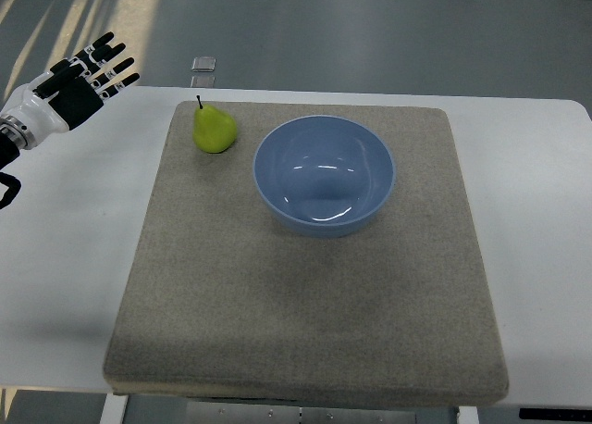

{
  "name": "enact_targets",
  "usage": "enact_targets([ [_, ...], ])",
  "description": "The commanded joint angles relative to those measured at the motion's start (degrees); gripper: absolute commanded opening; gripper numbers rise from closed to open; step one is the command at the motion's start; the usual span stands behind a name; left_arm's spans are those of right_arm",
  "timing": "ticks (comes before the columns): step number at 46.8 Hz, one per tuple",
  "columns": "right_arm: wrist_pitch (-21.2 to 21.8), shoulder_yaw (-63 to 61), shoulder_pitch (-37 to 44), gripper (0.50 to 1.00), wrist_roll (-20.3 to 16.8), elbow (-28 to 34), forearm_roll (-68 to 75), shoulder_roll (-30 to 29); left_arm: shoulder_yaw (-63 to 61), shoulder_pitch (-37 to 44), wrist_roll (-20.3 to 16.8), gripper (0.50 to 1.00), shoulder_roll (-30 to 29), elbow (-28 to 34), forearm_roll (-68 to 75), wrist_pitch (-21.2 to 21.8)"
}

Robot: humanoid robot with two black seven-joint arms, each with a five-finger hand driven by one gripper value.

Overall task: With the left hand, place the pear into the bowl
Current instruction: 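Move the open left hand toward the green pear beside the bowl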

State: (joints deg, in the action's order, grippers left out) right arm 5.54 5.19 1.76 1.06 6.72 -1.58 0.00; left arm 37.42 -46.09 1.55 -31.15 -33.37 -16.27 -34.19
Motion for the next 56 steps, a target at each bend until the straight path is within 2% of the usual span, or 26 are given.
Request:
enact_targets([
  [1,0.0,0.0,0.0,0.924,0.0,0.0,0.0,0.0,-0.1,-0.1,0.0,0.994,0.3,0.0,0.2,0.0],
  [22,0.0,0.0,0.0,0.926,0.0,0.0,0.0,0.0,-0.3,-0.8,-0.1,0.994,2.9,0.8,0.3,0.1],
  [36,0.0,0.0,0.0,0.926,0.0,0.0,0.0,0.0,-0.9,-2.2,-0.1,0.994,2.7,0.8,2.6,0.3],
  [56,0.0,0.0,0.0,0.924,0.0,0.0,0.0,0.0,-1.0,-7.2,-0.2,0.994,1.3,0.3,35.6,-0.2],
])
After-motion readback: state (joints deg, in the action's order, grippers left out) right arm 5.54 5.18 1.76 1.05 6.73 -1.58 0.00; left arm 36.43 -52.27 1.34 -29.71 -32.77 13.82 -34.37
